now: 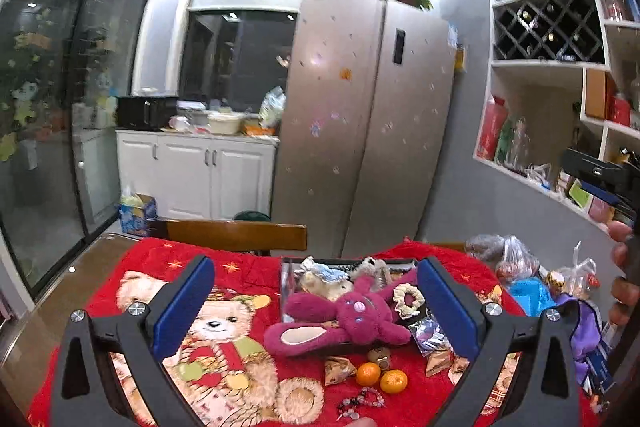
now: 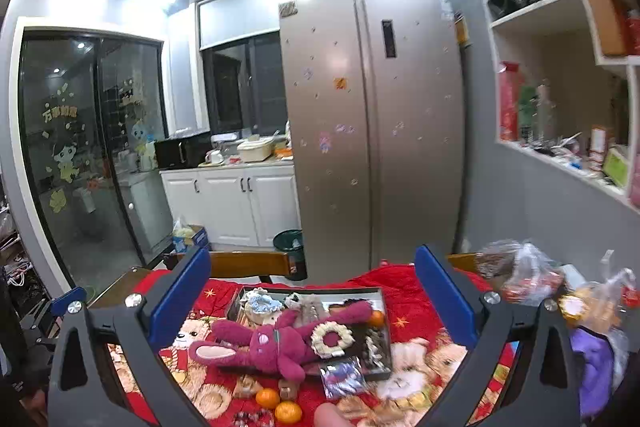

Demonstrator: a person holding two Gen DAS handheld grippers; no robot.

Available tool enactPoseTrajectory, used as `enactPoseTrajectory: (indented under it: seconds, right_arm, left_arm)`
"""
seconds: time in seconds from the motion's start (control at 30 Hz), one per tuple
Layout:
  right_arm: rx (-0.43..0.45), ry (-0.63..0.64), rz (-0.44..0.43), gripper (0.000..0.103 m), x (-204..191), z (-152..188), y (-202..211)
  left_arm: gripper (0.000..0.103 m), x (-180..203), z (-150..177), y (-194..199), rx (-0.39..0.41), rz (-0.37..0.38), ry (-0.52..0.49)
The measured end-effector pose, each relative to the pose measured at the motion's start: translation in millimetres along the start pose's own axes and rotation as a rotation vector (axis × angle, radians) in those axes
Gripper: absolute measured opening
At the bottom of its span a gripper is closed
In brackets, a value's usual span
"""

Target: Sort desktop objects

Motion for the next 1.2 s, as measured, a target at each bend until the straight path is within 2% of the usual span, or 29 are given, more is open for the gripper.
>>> enactPoseTrajectory:
  seconds: [0.1,0.23,0.37,0.5,0.6,0.7,0.8,0.87,0.97,1.07,1.13,1.2]
  right_arm:
    - [0.025,0.022,0.001,0.103,-3.4,2.7,42.2]
    - [0.060,0.053,0.011,0.103,-1.7,27.2,87.0]
    - [0.039,0.055,-0.008,0.103,2.2,69.0,103.4]
    - [0.028,0.085,-0.013,0.103,3.0,113.9,100.3]
    - [0.018,0.100,-0.036,0.103,3.3,147.5,91.8]
    - [0.003,0.107,-0.035,0.103,3.4,177.9,86.6]
    - [-0.024,0.105,-0.026,0.103,6.6,204.3,77.3]
    - [-0.061,0.103,-0.028,0.103,12.0,224.3,69.0]
    - [-0.127,0.095,-0.026,0.103,21.0,250.9,52.9]
    - [-0.148,0.069,0.013,0.103,31.5,275.6,40.0]
    - [-0.214,0.090,0.049,0.103,32.8,285.3,29.4]
    - [-0.193,0.132,0.066,0.103,33.4,291.1,30.2]
  left_arm:
    - [0.103,-2.1,5.9,32.1,0.052,-0.055,0.007]
    - [0.103,-2.5,26.0,53.8,0.039,-0.014,0.012]
    - [0.103,1.8,54.3,67.9,0.018,-0.026,-0.011]
    - [0.103,11.0,91.0,61.5,-0.043,0.063,-0.029]
    - [0.103,17.4,120.3,46.4,-0.126,0.013,-0.052]
    - [0.103,16.9,150.0,30.2,-0.181,-0.005,-0.004]
    - [0.103,15.2,174.0,20.3,-0.185,-0.020,0.019]
    - [0.103,19.4,182.2,16.2,-0.209,-0.023,-0.013]
    - [0.103,27.6,190.0,19.6,-0.179,-0.037,-0.065]
    - [0.103,34.0,195.1,21.9,-0.167,-0.015,-0.076]
    - [0.103,37.5,196.8,24.2,-0.164,-0.001,-0.074]
    - [0.103,40.3,196.1,27.0,-0.152,-0.007,-0.082]
Point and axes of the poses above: each gripper's, at about its wrist camera, not at the fingertips, and y roughly against the way its jaws point, x to its right, z to its underside, the point moved 2 cm from there along -y, roughly the way its jaws point, and after that the axes turned 12 degrees about -y, right-handed, at the moved point
